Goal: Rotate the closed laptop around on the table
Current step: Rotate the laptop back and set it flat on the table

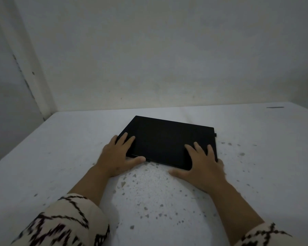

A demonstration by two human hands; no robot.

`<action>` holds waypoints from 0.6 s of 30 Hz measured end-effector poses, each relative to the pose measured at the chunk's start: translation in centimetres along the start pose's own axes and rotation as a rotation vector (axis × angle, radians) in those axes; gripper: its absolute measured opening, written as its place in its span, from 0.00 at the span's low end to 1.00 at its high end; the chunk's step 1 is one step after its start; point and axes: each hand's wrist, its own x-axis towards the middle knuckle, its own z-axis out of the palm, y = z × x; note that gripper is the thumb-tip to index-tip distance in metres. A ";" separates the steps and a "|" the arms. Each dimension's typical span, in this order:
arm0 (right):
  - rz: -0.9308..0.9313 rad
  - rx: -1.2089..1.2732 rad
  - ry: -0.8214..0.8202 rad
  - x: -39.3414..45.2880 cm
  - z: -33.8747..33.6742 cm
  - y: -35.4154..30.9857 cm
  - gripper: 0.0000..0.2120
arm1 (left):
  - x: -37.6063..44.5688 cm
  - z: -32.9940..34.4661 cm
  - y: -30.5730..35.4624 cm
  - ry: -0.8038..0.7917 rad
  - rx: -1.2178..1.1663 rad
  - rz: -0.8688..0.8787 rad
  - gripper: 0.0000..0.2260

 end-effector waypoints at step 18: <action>-0.173 0.208 0.145 1.1 -1.8 2.9 0.37 | -3.6 0.0 1.9 0.086 -0.240 -0.055 0.31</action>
